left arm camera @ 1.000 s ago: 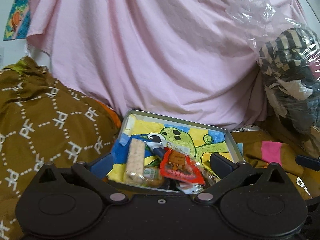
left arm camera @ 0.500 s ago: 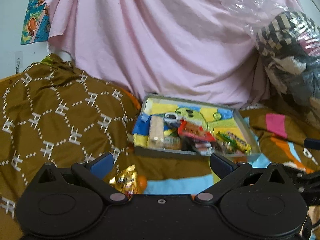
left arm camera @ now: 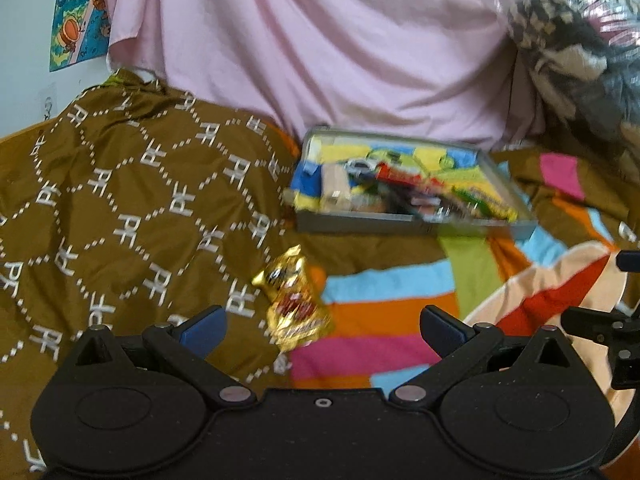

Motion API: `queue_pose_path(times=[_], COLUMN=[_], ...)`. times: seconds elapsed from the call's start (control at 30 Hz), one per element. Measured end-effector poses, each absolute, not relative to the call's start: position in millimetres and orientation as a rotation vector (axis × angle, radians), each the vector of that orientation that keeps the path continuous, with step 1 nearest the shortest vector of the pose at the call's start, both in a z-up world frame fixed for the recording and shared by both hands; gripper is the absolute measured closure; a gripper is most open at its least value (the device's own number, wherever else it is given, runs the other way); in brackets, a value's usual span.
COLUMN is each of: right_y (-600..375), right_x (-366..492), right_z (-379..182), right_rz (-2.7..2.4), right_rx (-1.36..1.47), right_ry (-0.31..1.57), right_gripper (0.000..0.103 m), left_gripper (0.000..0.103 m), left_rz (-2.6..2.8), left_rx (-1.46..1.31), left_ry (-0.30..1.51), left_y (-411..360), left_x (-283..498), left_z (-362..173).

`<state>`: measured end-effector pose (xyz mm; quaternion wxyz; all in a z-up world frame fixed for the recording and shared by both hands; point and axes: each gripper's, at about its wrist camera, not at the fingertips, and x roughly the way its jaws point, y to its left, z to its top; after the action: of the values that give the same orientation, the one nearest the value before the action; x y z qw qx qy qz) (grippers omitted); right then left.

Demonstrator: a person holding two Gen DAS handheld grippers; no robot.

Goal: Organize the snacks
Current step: 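Withdraw both tools from the tray toward the gold pouch and orange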

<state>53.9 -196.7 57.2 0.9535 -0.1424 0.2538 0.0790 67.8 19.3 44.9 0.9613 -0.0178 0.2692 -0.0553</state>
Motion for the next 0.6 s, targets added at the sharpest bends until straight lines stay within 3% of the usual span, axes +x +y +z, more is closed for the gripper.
queue_pose_path(times=[0.6], right_y=[-181], right_x=[56], right_z=[-1], right_rz=[0.169], right_rx=[-0.24], right_ry=[0.713], right_gripper=[0.0], left_gripper=[0.001], left_rz=[-0.081], left_rx=[-0.024], left_ry=[0.671], left_y=[34], left_x=[70], left_z=[3])
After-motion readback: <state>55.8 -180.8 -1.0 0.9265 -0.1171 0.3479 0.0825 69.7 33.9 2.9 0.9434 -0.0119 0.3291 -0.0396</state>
